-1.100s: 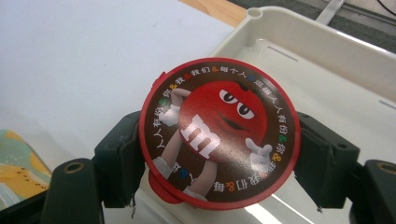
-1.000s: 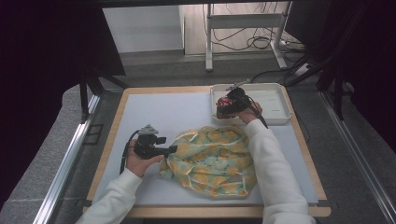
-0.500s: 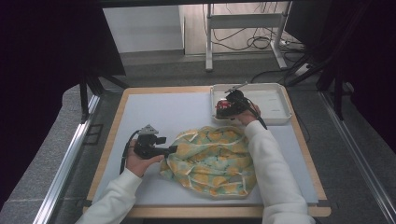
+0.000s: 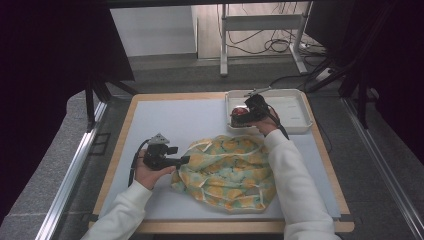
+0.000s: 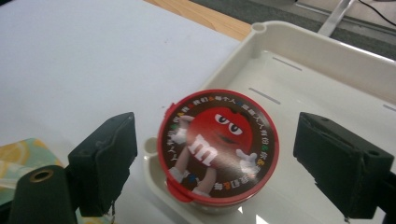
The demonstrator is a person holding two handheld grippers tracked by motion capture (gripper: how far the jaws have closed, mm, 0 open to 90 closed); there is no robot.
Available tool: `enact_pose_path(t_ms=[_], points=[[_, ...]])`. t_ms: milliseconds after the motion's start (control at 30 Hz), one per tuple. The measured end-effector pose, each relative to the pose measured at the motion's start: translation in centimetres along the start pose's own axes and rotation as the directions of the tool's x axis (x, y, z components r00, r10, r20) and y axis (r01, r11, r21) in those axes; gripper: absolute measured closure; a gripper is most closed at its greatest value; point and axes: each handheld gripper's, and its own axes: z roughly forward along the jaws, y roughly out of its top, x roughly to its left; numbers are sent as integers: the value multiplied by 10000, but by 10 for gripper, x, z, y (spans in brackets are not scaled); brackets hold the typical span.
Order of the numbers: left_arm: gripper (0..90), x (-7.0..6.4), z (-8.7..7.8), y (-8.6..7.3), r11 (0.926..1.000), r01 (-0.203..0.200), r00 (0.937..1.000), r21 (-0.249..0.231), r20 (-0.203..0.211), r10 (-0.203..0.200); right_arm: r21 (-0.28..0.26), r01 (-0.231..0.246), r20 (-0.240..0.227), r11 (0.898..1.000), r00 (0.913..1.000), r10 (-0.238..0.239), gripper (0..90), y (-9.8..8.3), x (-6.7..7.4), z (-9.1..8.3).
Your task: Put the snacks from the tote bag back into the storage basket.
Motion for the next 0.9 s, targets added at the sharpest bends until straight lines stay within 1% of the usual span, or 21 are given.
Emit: enact_pose_path(t_ms=[133, 200, 300, 333, 367, 433, 467, 500, 567, 633, 700, 733, 800, 867, 900], points=[[316, 0, 0, 0, 10000, 3, 10000, -11, -5, -3, -177, 48, -199, 9998, 9998, -51, 141, -1, 3, -9], [316, 0, 0, 0, 10000, 1, 10000, -9, -12, -1, -247, 67, -220, 9997, 9997, -72, 149, -1, 4, -10], [315, 0, 0, 0, 10000, -2, 10000, -1, -10, 2, -455, 119, -382, 9989, 9992, -136, 159, -3, 7, -18], [315, 0, 0, 0, 10000, -6, 10000, 5, -10, 6, -545, 182, -422, 9983, 9989, -205, 161, -5, 9, -23], [315, 0, 0, 0, 10000, -7, 10000, 7, -8, 7, -545, 182, -422, 9983, 9989, -205, 161, -5, 9, -23], [315, 0, 0, 0, 10000, -5, 10000, 5, -13, 5, -597, 197, -466, 9980, 9987, -225, 163, -8, 10, -28], [315, 0, 0, 0, 10000, -6, 10000, 0, -16, 6, -682, 252, -458, 9974, 9986, -283, 172, -10, 12, -34], [314, 0, 0, 0, 10000, -6, 10000, 0, -16, 6, -682, 252, -458, 9974, 9986, -283, 172, -10, 12, -34], [315, 0, 0, 0, 10000, -12, 10000, 3, -36, 12, -788, 197, -541, 9967, 9982, -240, 174, -14, 14, -40], [314, 0, 0, 0, 10000, -7, 10000, 6, -44, 7, -853, 274, -581, 9960, 9978, -324, 175, -20, 16, -48], [314, 0, 0, 0, 10000, -5, 10000, 13, -51, 5, -879, 274, -598, 9958, 9977, -328, 177, -22, 17, -51], [314, 1, -1, 0, 10000, 18, 10000, -1, -62, -18, -934, 320, -638, 9951, 9972, -381, 178, -27, 18, -56], [315, 1, -1, 0, 10000, 38, 10000, -14, -59, -38, -902, 318, -682, 9954, 9969, -380, 180, -30, 19, -58], [315, 1, -1, 0, 10000, 71, 10000, -39, -65, -71, -937, 333, -796, 9950, 9960, -408, 197, -39, 21, -66], [315, 1, -1, 0, 10000, 73, 9999, -52, -82, -74, -937, 333, -796, 9950, 9960, -408, 197, -39, 21, -66]])
